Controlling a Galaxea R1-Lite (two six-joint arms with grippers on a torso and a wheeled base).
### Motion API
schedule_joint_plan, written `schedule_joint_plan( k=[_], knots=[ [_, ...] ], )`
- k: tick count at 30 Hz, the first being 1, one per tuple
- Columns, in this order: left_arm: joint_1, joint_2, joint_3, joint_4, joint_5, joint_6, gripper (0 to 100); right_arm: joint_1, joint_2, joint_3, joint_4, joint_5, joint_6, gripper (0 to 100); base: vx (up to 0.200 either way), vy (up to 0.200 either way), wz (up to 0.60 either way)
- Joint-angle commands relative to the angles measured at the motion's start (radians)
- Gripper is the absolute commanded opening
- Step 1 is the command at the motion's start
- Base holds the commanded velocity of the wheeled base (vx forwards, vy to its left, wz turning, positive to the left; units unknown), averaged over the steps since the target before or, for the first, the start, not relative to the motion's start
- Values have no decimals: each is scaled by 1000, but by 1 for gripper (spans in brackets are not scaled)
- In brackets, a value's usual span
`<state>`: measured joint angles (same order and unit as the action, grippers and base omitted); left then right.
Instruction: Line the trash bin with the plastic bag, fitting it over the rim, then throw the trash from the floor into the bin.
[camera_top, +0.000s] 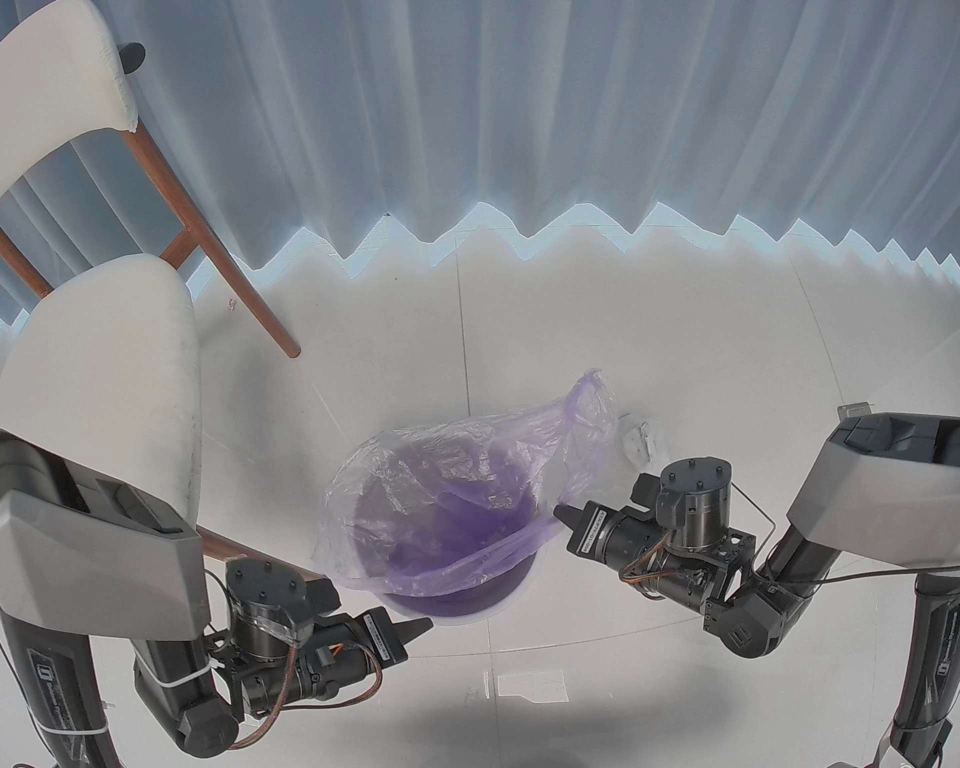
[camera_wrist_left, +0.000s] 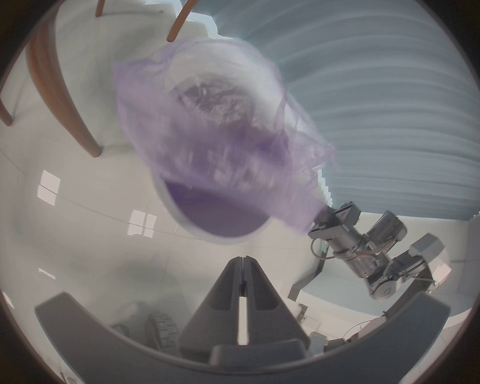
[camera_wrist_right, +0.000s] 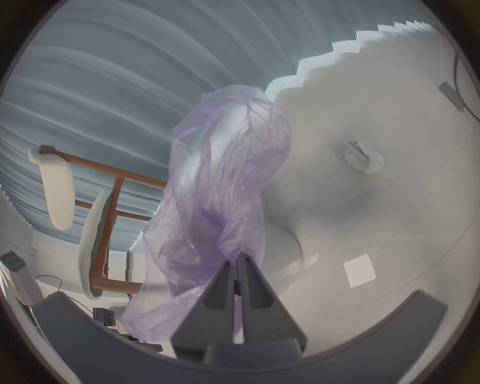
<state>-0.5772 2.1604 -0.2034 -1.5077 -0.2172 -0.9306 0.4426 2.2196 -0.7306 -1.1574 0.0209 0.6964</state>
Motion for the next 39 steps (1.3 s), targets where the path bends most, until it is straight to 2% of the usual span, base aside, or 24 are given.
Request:
schedule_joint_plan(
  k=[1, 6, 11, 16, 18, 21, 22, 25, 26, 39],
  knots=[
    [-39, 85, 1, 0, 39, 24, 0, 5, 38, 23, 5, 4, -1, 0, 0, 0, 0],
    [-75, 121, -2, 0, 68, 26, 0, 22, 77, 28, 4, 10, -17, 0, 0, 0, 0],
    [-59, 101, -1, -2, 58, 21, 0, 24, 109, 28, 2, 10, -18, 0, 0, 0, 0],
    [-56, -37, 7, -2, 50, -30, 0, 24, 103, 31, 1, 10, -20, 0, 0, 0, 0],
    [-39, -97, 4, 0, 25, -77, 0, 24, 100, 37, -2, 10, -20, 0, 0, 0, 0],
    [-7, -148, 6, 0, -10, -94, 0, 24, 100, 39, -4, 10, -20, 0, 0, 0, 0],
    [25, -179, 4, 0, -54, -100, 0, 24, 100, 39, -4, 10, -20, 0, 0, 0, 0],
    [39, -179, 4, 0, -65, -100, 0, 24, 100, 39, -5, 10, -20, 0, 0, 0, 0],
    [37, -177, 7, 0, -65, -100, 100, 24, 98, 39, -8, 10, -23, 0, 0, 0, 0],
    [45, -145, -37, 0, -65, -142, 100, 31, 95, 42, -10, 10, -40, 0, 0, 0, 0]
  ],
)
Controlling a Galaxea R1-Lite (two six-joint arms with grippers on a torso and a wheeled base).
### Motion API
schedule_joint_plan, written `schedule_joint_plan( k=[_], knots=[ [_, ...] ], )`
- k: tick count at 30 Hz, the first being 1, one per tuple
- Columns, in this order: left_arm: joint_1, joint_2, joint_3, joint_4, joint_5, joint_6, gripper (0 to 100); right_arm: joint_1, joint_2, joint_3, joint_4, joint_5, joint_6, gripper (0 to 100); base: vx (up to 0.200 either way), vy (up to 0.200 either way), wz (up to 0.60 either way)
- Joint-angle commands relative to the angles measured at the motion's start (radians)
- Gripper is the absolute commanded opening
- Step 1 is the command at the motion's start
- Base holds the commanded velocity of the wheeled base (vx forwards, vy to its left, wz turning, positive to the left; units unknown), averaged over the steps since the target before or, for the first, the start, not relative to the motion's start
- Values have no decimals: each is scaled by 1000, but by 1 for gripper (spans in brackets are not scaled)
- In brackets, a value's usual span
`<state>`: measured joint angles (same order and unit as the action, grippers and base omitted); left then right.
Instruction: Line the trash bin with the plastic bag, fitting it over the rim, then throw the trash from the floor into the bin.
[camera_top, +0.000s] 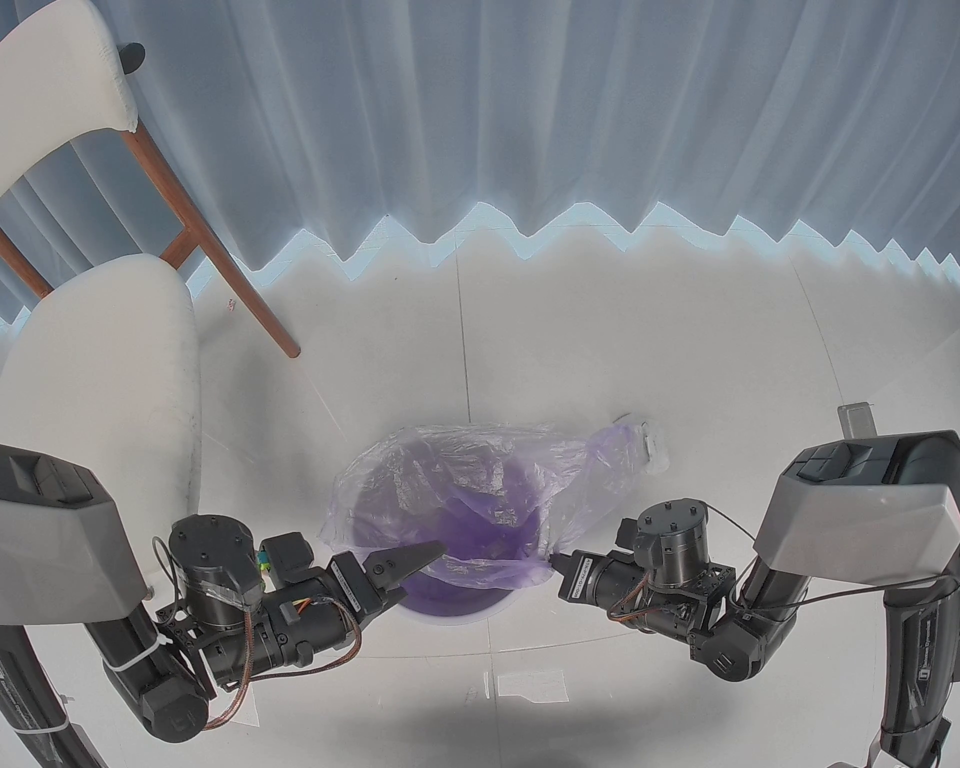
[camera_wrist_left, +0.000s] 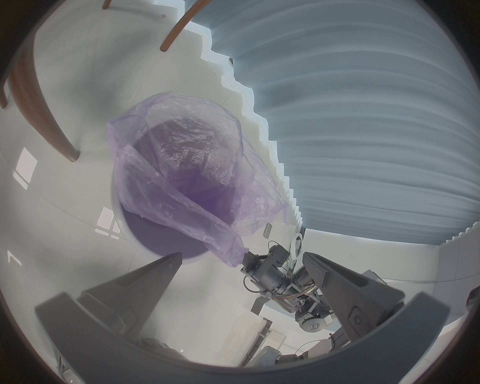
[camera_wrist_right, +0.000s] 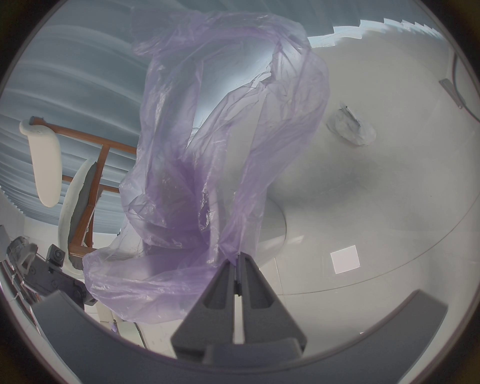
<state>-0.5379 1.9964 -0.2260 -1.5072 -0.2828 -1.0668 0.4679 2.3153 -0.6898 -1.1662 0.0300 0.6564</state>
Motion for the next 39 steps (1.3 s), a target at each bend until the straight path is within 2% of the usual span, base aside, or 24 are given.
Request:
schedule_joint_plan(
  k=[1, 8, 9, 18, 24, 31, 39],
  knots=[
    [4, 41, -16, -1, 1, -13, 100, 9, -2, 1, -1, -1, 0, 0, 0, 0, 0],
    [10, 136, -70, -1, 31, -16, 100, 12, -2, 1, -1, -2, -1, 0, 0, 0, 0],
    [13, 139, -72, -1, 31, -16, 0, 12, -2, 1, -1, -2, 0, 0, 0, 0, 0],
    [21, 145, -61, -1, 25, -18, 0, 14, -4, 3, -1, -2, -1, 0, 0, 0, 0],
    [-4, 162, -32, -1, 30, -4, 0, 14, -8, 4, -1, -2, -1, 0, 0, 0, 0],
    [-8, 185, -9, -1, 30, 2, 0, 18, -79, 56, 16, 10, -12, 0, 0, 0, 0],
    [-8, 277, 11, -1, 56, 96, 0, 32, -51, 65, 49, 22, -12, 0, 0, 0, 0]
  ],
)
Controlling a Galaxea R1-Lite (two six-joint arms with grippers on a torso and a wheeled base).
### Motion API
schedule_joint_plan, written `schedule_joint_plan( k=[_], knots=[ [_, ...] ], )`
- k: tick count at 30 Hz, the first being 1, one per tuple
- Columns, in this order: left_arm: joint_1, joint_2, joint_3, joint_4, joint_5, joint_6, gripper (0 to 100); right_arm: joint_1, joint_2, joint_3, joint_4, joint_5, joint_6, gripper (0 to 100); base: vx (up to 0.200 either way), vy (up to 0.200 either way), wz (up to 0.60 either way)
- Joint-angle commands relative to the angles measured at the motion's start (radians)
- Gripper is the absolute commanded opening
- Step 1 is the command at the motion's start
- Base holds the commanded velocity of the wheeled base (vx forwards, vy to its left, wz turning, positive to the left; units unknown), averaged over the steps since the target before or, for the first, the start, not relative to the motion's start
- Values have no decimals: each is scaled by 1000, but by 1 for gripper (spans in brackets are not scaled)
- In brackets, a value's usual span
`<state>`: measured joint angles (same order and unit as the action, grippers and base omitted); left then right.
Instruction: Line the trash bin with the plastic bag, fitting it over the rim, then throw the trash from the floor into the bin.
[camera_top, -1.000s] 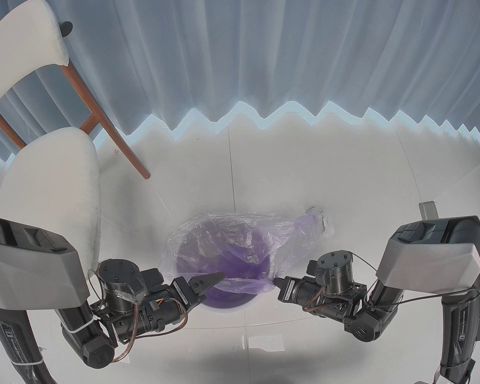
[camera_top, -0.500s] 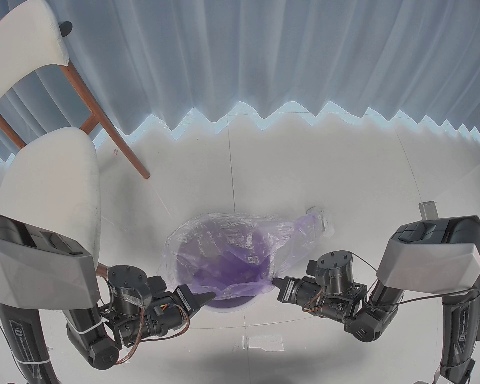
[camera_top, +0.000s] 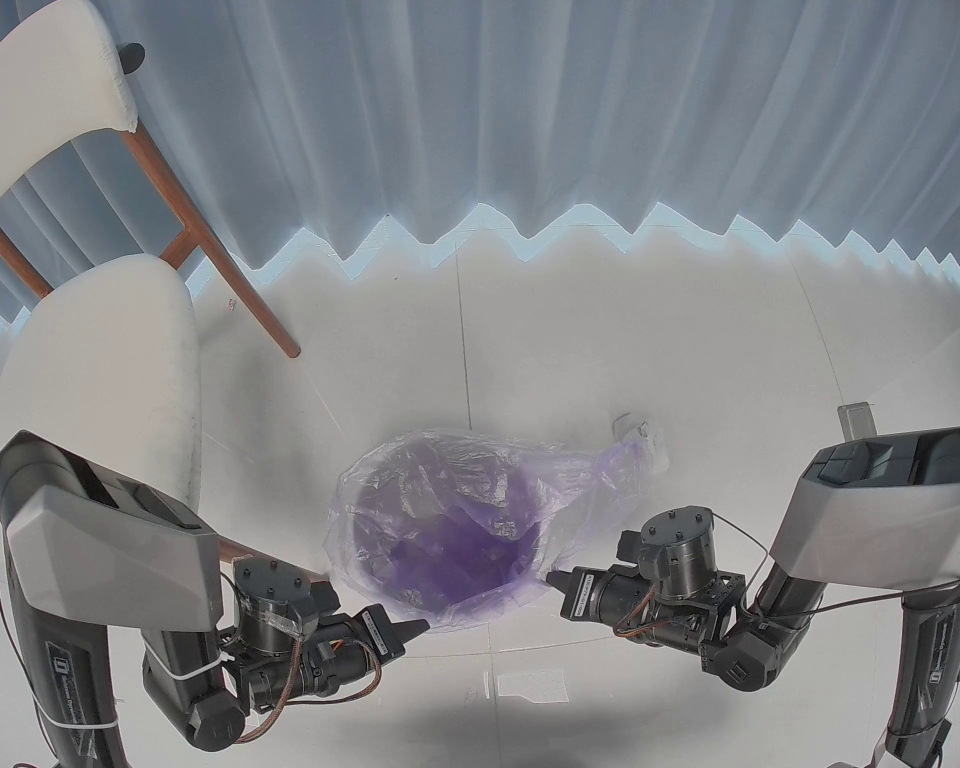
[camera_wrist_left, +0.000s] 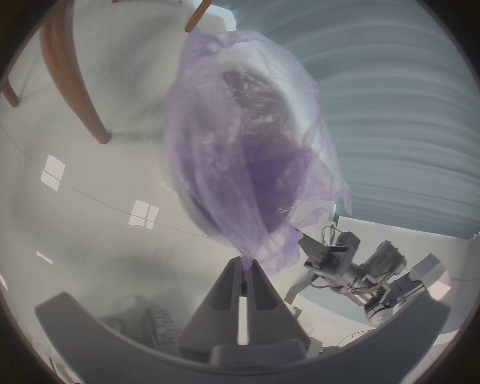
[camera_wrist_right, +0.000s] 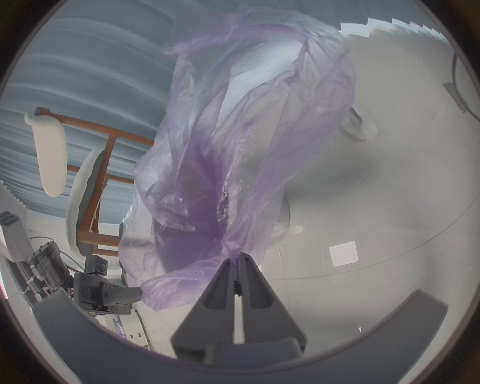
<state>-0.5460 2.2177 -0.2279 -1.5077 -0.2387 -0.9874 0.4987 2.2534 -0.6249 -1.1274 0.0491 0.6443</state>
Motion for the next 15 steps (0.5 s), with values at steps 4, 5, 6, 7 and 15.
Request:
schedule_joint_plan(
  k=[4, 5, 6, 7, 15],
  knots=[
    [1, 63, 13, 0, 16, 20, 0, -5, 35, -9, 11, 3, 0, 0, 0, 0, 0],
    [1, 65, 12, 0, 16, 20, 0, -5, 41, -15, 11, 3, 0, 0, 0, 0, 0],
    [1, 68, 12, 0, 16, 20, 0, -5, 48, -18, 11, 3, 0, 0, 0, 0, 0],
    [1, 68, 13, 0, 16, 20, 0, -5, 52, -19, 9, 3, 0, 0, 0, 0, 0],
    [6, 73, 13, 1, 26, 44, 0, -39, 107, -70, 0, -2, 2, 0, 0, 0, 0]
  ],
)
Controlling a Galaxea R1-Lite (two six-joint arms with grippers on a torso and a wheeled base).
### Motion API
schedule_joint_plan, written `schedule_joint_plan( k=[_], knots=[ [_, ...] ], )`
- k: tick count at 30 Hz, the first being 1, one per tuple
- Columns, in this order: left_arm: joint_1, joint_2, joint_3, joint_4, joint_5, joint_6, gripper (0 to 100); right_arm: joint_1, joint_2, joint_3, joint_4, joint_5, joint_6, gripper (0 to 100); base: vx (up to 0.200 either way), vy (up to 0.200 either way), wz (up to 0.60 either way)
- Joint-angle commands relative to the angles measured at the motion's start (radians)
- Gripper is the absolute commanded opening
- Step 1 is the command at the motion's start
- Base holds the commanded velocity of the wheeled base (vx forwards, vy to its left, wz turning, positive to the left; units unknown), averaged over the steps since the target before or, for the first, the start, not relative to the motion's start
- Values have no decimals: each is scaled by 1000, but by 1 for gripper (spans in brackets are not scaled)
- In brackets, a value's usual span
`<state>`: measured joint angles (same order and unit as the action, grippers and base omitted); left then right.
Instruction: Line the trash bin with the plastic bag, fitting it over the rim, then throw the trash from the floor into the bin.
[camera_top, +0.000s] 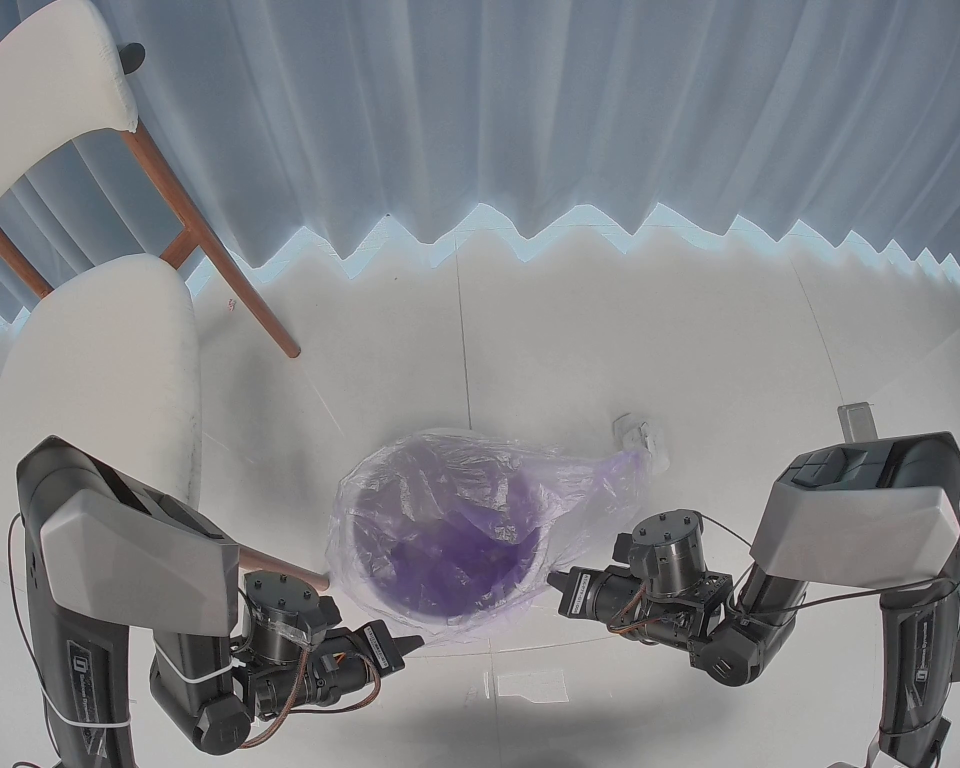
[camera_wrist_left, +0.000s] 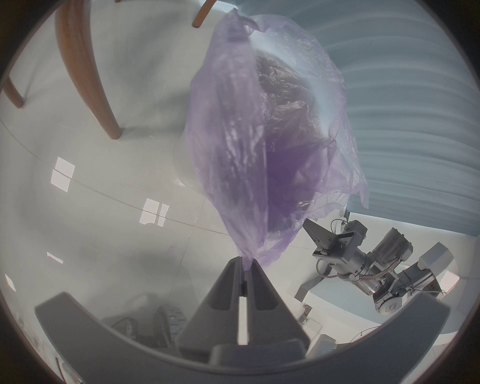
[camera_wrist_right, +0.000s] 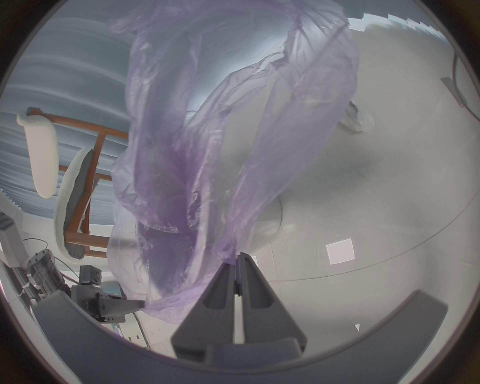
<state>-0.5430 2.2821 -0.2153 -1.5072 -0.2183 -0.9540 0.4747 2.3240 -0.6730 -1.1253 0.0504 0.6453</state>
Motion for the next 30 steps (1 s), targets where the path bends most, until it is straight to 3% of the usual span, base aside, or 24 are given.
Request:
schedule_joint_plan(
  k=[1, 9, 19, 25, 30],
  knots=[
    [5, 14, 1, 1, 16, 20, 0, -21, 43, -27, -2, -3, 0, 0, 0, 0, 0],
    [-2, 51, -7, -1, 79, 75, 0, -56, 84, -74, -4, -4, 4, 0, 0, 0, 0],
    [-5, 53, 7, -1, 96, 112, 0, -31, 92, -76, -7, -4, 13, 0, 0, 0, 0],
    [-31, -121, 100, -1, 74, 112, 0, -25, 92, -62, -47, -4, 10, 0, 0, 0, 0],
    [-81, -197, 209, -1, -6, 113, 0, -25, 97, -63, -51, -4, 10, 0, 0, 0, 0]
  ],
)
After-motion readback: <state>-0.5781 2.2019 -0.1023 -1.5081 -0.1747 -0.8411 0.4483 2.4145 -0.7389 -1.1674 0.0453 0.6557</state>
